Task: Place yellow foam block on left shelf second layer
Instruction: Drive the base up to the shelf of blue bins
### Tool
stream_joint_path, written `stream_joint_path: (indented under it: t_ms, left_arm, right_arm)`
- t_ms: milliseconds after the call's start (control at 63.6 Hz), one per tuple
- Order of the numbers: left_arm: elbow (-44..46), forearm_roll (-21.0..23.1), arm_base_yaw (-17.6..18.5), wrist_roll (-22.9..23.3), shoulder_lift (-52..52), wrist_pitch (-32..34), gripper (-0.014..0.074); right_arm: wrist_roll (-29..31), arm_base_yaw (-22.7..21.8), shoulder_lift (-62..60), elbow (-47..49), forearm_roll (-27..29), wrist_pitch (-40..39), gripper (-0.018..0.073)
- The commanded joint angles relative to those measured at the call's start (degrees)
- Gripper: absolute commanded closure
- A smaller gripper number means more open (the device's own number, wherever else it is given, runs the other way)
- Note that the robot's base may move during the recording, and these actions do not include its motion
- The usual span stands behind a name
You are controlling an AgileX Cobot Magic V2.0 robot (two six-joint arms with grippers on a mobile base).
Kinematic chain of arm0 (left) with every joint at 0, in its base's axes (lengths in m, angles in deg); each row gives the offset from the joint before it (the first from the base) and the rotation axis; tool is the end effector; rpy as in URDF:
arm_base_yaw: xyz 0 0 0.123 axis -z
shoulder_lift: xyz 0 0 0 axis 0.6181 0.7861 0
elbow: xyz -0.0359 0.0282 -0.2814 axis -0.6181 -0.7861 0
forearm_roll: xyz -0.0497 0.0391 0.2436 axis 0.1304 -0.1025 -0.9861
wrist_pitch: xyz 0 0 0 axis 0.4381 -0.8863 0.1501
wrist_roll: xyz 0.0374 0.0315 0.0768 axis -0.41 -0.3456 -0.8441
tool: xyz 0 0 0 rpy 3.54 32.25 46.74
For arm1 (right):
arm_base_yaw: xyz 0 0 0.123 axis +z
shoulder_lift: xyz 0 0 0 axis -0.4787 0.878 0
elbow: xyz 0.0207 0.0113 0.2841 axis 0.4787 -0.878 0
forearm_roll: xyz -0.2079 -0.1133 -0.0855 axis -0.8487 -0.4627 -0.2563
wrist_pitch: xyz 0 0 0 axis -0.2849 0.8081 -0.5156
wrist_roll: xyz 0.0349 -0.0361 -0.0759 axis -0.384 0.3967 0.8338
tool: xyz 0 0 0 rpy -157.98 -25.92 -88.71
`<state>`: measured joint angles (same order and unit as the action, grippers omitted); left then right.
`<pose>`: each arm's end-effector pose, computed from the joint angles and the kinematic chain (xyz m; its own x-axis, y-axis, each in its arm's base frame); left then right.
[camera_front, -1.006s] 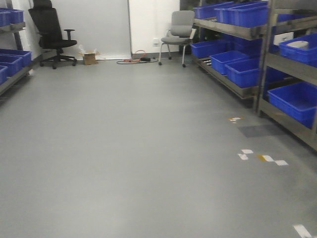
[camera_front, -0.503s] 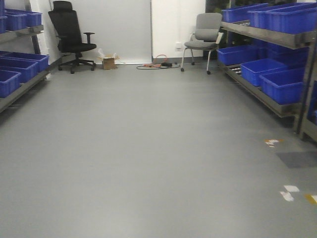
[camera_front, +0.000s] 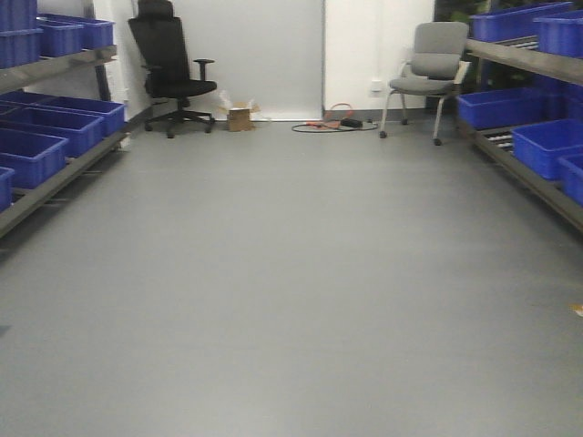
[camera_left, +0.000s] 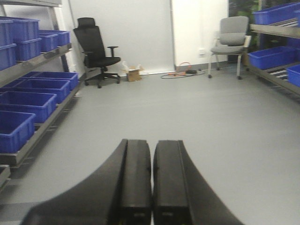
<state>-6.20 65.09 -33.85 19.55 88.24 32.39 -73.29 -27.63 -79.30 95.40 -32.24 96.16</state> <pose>0.0559 -0.0043 0.2073 0.0378 0.0320 -0.9988 0.0745 0.9966 0.0348 0.0599 0.0011 0.2610 -0.0122 -0.0002 -0.9999 -0.0169 0.9999 0.0000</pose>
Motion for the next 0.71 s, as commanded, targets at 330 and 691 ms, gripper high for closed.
stream_joint_path:
  t_ms: [330, 691]
  left_arm:
    - [-1.51, 0.32, 0.38, 0.18, -1.21, 4.73, 0.0472]
    - [-1.51, 0.32, 0.38, 0.18, -1.21, 4.73, 0.0472]
  right_arm:
    - [0.75, -0.20, 0.67, 1.74, 0.00, -5.32, 0.0072]
    - [0.75, -0.20, 0.67, 1.74, 0.00, -5.32, 0.0072]
